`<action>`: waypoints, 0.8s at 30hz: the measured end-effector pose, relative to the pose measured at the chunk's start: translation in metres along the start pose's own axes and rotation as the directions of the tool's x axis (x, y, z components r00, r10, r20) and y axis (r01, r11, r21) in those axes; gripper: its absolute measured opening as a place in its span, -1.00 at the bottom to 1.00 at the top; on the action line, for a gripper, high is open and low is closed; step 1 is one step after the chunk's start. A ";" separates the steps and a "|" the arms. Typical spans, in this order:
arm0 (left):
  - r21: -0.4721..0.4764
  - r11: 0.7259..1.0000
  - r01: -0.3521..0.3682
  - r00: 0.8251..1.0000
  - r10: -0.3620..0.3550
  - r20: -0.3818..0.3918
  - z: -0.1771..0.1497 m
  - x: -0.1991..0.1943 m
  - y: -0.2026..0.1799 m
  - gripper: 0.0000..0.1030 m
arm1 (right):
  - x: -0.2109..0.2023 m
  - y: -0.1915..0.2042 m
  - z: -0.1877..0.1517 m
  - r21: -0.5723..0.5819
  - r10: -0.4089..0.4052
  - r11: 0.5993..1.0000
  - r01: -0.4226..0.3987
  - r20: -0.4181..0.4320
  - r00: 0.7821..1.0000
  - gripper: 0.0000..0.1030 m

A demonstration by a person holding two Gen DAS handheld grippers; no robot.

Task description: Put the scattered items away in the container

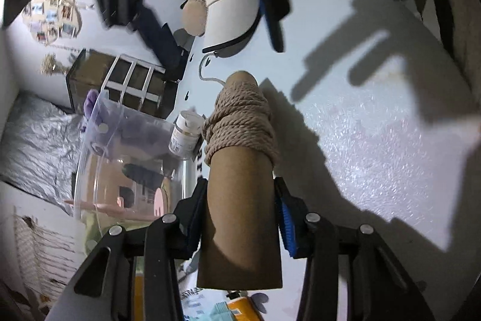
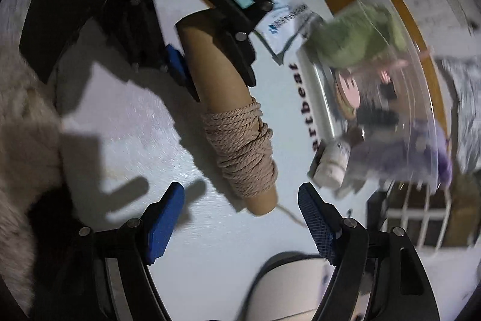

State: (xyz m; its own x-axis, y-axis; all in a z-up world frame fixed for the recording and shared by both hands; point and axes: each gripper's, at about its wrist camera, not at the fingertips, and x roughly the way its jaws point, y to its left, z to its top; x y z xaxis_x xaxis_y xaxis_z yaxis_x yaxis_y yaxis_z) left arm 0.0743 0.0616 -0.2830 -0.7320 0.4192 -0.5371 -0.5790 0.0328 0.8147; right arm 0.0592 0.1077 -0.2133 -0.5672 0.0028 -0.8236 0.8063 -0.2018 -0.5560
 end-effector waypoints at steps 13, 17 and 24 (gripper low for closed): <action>0.226 0.971 -0.080 0.992 0.057 0.108 -0.028 0.008 -0.016 -0.18 | 0.035 0.002 0.015 -0.258 0.052 0.965 -0.051 -0.004 0.999 0.51; 0.223 0.972 -0.070 0.994 0.048 0.102 -0.033 0.014 -0.014 -0.17 | 0.042 0.008 0.020 -0.308 0.095 0.947 -0.090 0.000 0.995 0.51; 0.229 0.970 -0.086 0.992 0.062 0.108 -0.035 0.020 -0.014 -0.17 | 0.051 0.017 0.022 -0.328 0.129 0.937 -0.123 -0.003 0.992 0.51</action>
State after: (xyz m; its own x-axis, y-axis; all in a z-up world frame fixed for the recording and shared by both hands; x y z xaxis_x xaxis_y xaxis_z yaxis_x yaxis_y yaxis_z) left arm 0.0552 0.0374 -0.3125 -0.7234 0.5160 -0.4588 -0.4166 0.2036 0.8860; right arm 0.0404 0.0828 -0.2621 -0.4580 -0.0201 -0.8887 0.8799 0.1320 -0.4565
